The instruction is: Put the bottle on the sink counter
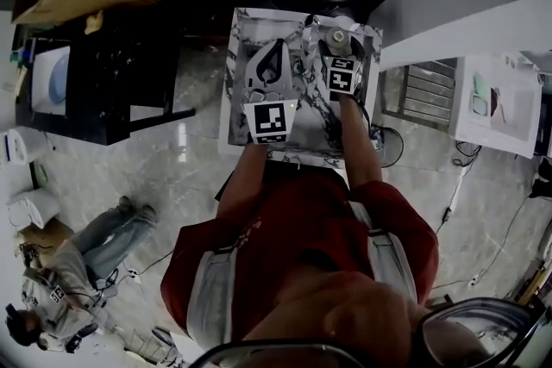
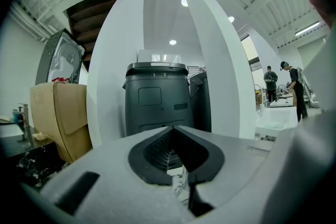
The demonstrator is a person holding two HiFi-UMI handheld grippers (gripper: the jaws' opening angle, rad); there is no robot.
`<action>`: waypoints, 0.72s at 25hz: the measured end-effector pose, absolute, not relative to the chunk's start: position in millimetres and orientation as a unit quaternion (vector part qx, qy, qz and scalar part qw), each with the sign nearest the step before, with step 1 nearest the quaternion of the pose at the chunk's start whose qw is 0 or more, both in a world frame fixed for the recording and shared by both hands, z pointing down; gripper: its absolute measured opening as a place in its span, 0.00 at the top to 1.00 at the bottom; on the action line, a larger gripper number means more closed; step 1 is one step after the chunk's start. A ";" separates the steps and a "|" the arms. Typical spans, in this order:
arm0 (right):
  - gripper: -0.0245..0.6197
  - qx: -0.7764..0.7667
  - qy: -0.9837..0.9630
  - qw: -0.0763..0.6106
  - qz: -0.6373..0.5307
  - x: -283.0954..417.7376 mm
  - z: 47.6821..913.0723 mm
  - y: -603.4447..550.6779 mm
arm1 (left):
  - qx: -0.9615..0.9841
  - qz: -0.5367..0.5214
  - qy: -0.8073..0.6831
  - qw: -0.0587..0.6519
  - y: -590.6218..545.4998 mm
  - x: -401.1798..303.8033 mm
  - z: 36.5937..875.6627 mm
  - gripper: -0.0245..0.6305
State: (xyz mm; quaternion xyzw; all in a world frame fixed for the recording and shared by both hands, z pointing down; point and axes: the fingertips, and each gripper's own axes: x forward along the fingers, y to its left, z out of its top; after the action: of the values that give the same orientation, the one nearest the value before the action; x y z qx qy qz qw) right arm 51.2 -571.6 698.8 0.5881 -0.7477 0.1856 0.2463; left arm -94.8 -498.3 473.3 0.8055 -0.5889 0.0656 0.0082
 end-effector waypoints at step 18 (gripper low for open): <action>0.36 0.592 -0.765 0.187 0.171 63.3 633.0 -513.9 | 0.809 0.036 -0.586 -0.019 -464.2 -70.5 435.5 0.96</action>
State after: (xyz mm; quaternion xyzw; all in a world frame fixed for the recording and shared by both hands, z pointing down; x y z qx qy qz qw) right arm 63.3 -513.9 633.0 0.5918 -0.7651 0.1708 0.1874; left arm -70.5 -464.2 435.5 0.8089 -0.5865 0.0362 -0.0193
